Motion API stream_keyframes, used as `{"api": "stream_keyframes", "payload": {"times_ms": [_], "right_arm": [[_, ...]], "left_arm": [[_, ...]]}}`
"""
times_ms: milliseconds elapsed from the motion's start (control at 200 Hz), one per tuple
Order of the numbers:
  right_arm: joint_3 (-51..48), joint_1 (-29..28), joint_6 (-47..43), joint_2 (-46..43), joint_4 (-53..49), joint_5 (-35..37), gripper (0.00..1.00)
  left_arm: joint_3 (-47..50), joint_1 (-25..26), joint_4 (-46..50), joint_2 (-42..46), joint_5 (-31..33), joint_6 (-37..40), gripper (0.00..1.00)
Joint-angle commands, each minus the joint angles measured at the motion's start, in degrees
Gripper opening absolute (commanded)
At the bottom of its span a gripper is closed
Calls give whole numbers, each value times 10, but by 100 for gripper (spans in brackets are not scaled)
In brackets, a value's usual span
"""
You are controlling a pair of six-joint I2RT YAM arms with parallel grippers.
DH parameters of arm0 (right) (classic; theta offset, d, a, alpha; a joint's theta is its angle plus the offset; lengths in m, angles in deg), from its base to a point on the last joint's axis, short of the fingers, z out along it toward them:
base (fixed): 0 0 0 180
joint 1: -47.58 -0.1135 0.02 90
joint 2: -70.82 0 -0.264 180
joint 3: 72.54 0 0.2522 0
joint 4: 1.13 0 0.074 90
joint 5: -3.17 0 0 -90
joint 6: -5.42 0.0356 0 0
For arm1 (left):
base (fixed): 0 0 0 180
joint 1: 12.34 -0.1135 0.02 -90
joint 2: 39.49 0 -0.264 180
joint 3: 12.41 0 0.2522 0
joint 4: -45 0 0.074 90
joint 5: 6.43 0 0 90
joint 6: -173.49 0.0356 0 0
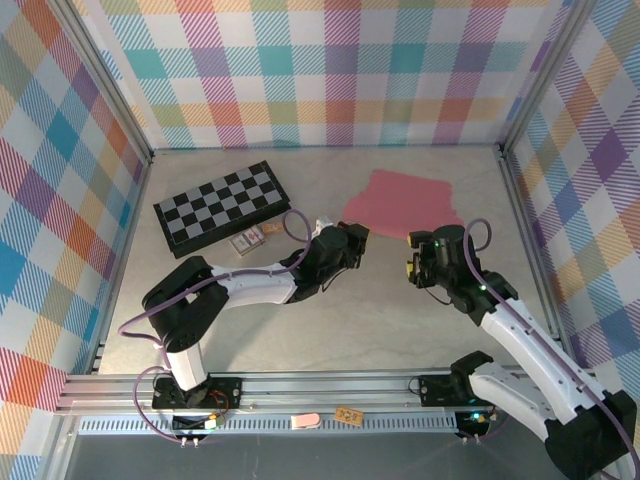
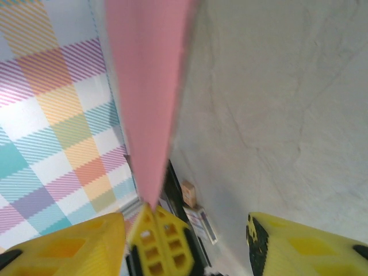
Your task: Fold the paper box
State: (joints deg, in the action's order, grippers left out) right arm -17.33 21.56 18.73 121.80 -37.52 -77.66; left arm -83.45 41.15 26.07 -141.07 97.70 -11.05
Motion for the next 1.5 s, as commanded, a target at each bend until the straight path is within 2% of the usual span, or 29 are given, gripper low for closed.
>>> {"api": "stream_keyframes", "payload": {"times_ms": [0, 235, 405, 640, 710, 840, 900, 1000, 1045, 1055, 1110, 1145, 1175, 1205, 1260, 1360, 1450, 1495], "right_arm": [[23, -3, 16, 28, 53, 43, 56], [17, -3, 4, 83, 136, 46, 46], [28, -4, 10, 99, 117, 11, 46], [23, -6, 15, 95, 112, 17, 47], [28, -6, 13, 107, 126, 20, 45], [52, -6, 9, 132, 127, 14, 34], [62, -6, 17, 139, 113, 11, 24], [96, -5, 26, 146, 42, 18, 3], [117, -4, 21, 148, 5, 23, 0], [124, -4, 19, 148, -1, 24, 0], [157, -1, 8, 149, -33, 29, 0], [182, 4, -1, 150, -56, 28, 0], [206, 10, -6, 153, -79, 23, 0], [231, 20, -13, 156, -99, 12, 0], [274, 45, -29, 164, -125, -26, 0], [380, 99, -59, 208, -223, -120, 0], [481, 124, -101, 256, -316, -167, 0], [520, 130, -114, 273, -344, -177, 0]], "left_arm": [[-19, 10, 19, 27, 24, -4, 0], [-29, 15, 56, 42, 29, -3, 0], [-32, 16, 68, 48, 41, -7, 0], [-56, 17, 85, 44, 36, -4, 0], [-63, 20, 96, 44, 36, -3, 0], [-66, 24, 99, 44, 37, -3, 0], [-64, 26, 99, 46, 37, -2, 0], [-64, 27, 103, 55, 32, 3, 0], [-72, 26, 128, 62, 19, 12, 0], [-75, 25, 136, 65, 16, 13, 3], [-96, 24, 179, 86, 3, 71, 29], [-121, 22, 242, 103, -3, 103, 44], [-144, 19, 294, 119, -3, 138, 51], [-163, 16, 347, 134, -2, 170, 55], [-195, 4, 422, 160, 0, 236, 59], [-231, -38, 534, 192, -12, 350, 58], [-225, -88, 543, 216, -61, 449, 53], [-222, -104, 541, 225, -72, 524, 48]]}}
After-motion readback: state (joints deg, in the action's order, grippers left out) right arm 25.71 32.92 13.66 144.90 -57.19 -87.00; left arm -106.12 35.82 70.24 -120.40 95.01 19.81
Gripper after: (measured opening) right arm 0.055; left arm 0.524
